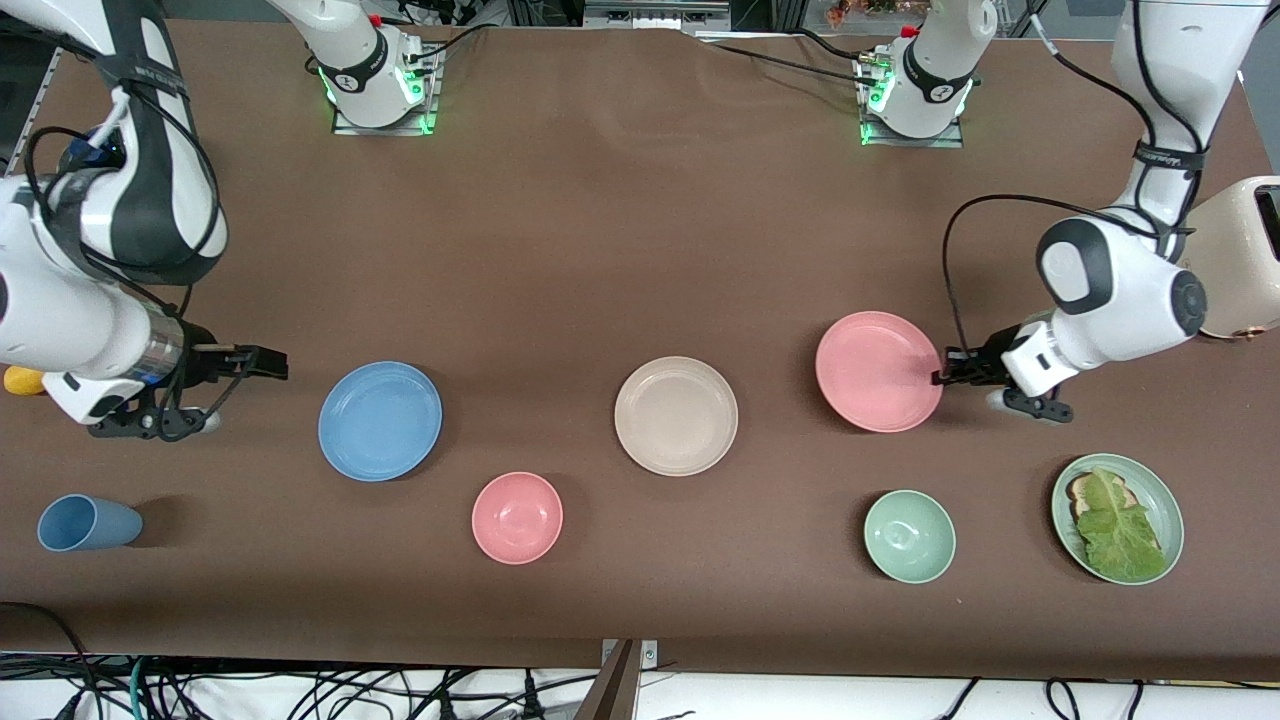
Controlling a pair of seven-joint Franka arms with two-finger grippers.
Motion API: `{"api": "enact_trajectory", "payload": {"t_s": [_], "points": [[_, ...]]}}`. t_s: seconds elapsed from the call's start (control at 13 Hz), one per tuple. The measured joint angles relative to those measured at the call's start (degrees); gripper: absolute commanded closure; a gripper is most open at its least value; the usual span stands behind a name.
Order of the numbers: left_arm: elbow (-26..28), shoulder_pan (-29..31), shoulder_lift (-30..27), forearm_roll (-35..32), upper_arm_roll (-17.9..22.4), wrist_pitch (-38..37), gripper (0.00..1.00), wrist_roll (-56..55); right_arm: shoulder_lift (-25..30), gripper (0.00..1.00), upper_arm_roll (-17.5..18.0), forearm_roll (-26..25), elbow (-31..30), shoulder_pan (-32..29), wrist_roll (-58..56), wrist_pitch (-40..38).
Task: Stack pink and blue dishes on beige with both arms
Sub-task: 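Carry the pink plate onto the beige plate with the left gripper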
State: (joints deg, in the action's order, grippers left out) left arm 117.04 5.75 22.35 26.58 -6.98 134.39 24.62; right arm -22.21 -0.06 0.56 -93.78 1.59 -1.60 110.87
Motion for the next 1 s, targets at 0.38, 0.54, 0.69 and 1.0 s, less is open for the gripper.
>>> {"api": "enact_trajectory", "payload": {"t_s": [0.38,0.54,0.69,1.0], "points": [[-6.0,-12.1,1.4,0.0,-0.2,0.2,1.00,-15.8,-1.1,0.00,0.1,0.0,-16.3,0.1,-0.2,26.2],[-8.2,-15.9,2.9,0.0,-0.2,0.4,1.00,-21.0,-2.3,0.01,0.1,0.0,-20.7,0.2,-0.3,32.6],[-9.7,-18.6,4.1,0.0,-0.2,0.8,1.00,-24.9,-3.0,0.01,0.1,0.0,-21.8,0.2,-0.5,33.8],[-11.9,-22.6,7.5,0.0,0.1,4.6,1.00,-30.6,-5.3,0.05,0.1,0.0,-21.8,0.1,-2.8,37.8]]}}
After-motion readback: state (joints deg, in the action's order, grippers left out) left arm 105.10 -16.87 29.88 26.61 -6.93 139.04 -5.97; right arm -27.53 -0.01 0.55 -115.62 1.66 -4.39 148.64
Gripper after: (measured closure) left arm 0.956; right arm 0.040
